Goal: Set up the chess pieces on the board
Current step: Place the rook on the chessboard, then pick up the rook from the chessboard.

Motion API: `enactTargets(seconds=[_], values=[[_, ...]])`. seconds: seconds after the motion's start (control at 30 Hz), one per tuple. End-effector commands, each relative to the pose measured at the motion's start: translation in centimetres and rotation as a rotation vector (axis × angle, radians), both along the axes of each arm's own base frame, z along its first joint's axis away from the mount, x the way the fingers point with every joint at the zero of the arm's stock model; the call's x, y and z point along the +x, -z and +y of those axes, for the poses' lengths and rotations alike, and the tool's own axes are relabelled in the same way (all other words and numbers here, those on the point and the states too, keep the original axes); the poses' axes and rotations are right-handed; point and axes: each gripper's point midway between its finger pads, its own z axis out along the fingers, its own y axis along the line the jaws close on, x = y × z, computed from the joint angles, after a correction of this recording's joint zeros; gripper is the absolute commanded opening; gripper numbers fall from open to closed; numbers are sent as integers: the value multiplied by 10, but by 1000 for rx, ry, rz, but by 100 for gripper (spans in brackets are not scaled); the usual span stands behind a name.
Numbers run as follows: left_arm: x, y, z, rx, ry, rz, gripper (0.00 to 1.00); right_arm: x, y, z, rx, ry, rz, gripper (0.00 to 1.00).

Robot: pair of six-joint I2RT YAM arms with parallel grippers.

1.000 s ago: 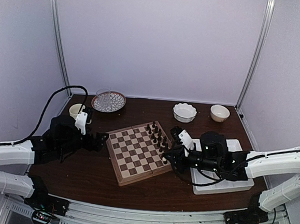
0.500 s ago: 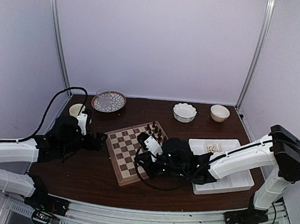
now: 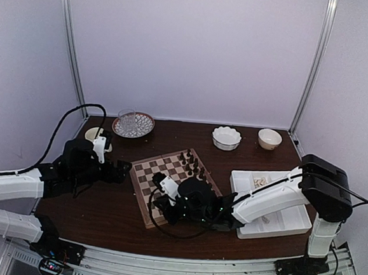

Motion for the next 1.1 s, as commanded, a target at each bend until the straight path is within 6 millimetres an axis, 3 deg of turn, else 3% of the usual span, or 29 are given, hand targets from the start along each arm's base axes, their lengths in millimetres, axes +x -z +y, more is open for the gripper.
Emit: enactTargets(seconds=[0.0, 0.43, 0.47, 0.57, 0.73, 0.9, 1.07], values=[[2, -16, -7, -21, 41, -36, 98, 1, 5, 13, 1, 3, -19, 11], [1, -14, -10, -18, 56, -29, 98, -3, 15, 19, -22, -18, -17, 18], [1, -14, -10, -18, 58, -28, 98, -3, 15, 19, -26, -19, -18, 24], [-1, -13, -13, -20, 73, -24, 98, -2, 6, 16, -19, 0, -29, 56], [-6, -12, -18, -13, 107, -25, 97, -3, -41, 9, 27, -1, -47, 63], [-18, -7, -28, -39, 172, 19, 97, 10, -96, -28, 0, 112, -103, 63], [-34, 4, -36, -36, 247, 101, 95, 44, -118, -100, -65, 305, -144, 63]])
